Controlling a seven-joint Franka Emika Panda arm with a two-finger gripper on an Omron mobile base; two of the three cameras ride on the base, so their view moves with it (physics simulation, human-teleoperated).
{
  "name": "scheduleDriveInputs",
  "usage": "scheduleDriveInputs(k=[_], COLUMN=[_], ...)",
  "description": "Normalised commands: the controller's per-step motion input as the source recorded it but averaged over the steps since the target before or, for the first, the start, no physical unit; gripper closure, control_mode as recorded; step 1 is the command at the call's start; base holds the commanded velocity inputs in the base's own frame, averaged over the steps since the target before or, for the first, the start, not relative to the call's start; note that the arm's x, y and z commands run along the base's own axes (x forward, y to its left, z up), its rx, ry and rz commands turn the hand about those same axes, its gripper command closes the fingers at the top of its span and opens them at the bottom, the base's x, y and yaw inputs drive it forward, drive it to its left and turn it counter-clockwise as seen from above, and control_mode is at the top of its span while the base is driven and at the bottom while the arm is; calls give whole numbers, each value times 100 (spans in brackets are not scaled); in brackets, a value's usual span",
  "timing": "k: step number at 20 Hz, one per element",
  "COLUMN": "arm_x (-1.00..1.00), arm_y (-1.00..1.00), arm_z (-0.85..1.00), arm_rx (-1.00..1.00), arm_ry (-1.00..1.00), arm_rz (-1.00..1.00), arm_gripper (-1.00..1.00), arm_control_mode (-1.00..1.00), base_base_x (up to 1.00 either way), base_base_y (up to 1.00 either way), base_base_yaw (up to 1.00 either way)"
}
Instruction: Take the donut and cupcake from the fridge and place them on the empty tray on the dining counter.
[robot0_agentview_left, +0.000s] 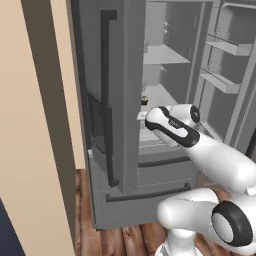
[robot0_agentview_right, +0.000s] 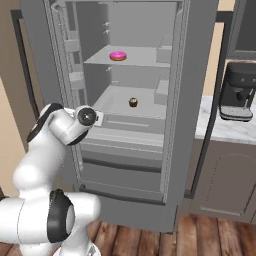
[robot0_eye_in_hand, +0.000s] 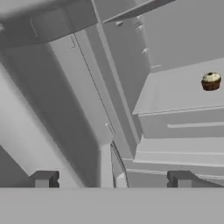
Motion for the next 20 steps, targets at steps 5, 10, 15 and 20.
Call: scheduleDriveInputs(k=[5,10,15,20], arm_x=[-38,-36,-48,-100], arm_y=[88,100,76,-69], arm_z=[-35,-49,-26,52], arm_rx=[7,11,13,5], arm_ry=[0,0,-3,-29], arm_rz=[9,12,12,-1], arm_gripper=[-100,-100,-100,-100], arm_control_mode=[-100,-100,-100,-100], base_base_x=[0,0,0,0], base_base_y=[0,0,0,0], base_base_yaw=[0,0,0,0])
